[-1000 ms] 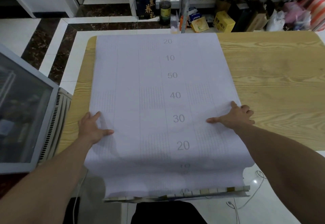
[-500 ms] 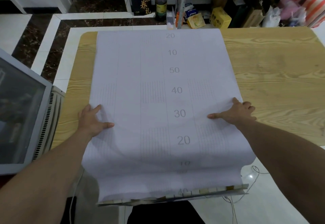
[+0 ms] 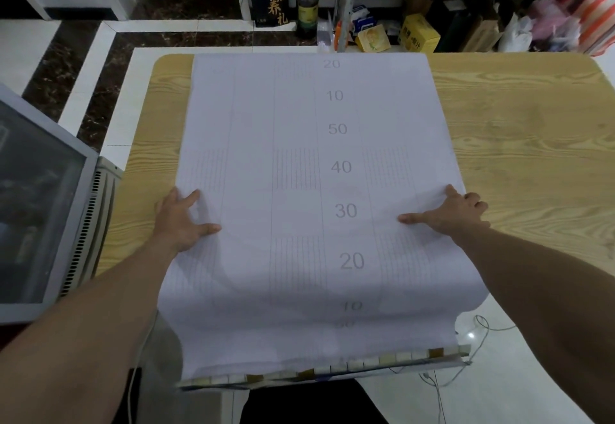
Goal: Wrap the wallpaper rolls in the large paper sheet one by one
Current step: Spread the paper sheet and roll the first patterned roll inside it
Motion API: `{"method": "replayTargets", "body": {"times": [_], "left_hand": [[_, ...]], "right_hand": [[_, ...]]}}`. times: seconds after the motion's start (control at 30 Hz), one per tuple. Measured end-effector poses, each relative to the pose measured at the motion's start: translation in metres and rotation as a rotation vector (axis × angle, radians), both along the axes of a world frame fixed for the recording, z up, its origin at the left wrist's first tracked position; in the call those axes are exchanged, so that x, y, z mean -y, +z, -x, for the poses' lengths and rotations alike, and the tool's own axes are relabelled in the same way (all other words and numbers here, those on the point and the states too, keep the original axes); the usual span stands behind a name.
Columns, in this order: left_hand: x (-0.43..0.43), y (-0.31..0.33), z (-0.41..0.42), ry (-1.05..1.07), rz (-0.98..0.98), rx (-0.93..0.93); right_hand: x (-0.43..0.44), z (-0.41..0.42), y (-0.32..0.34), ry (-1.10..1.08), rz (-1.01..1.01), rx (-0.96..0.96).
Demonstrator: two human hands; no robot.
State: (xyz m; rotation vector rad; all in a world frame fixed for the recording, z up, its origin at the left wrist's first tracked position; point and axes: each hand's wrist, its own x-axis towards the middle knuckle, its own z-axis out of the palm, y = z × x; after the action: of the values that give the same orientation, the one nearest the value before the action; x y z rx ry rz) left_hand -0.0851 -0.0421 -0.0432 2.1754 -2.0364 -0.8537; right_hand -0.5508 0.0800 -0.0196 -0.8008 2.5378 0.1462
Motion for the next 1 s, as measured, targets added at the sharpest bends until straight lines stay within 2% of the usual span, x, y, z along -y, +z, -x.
{"method": "replayTargets", "body": {"times": [0.27, 0.47, 0.57, 0.7, 1.0], "left_hand": [[-0.008, 0.005, 0.006, -0.164, -0.098, 0.132], [-0.056, 0.024, 0.043, -0.347, -0.023, 0.281], [-0.092, 0.038, 0.066, -0.402, 0.070, 0.312], [-0.137, 0.057, 0.087, -0.498, 0.156, 0.263], [-0.230, 0.071, 0.072, -0.613, 0.215, 0.162]], "right_hand": [[-0.015, -0.007, -0.010, 0.111, 0.030, 0.029], [-0.036, -0.045, -0.002, 0.441, 0.071, 0.054], [-0.052, -0.076, 0.010, 0.674, 0.014, -0.014], [-0.085, -0.121, 0.030, 0.909, 0.005, -0.145], [-0.175, -0.196, 0.045, 0.896, 0.013, -0.164]]}}
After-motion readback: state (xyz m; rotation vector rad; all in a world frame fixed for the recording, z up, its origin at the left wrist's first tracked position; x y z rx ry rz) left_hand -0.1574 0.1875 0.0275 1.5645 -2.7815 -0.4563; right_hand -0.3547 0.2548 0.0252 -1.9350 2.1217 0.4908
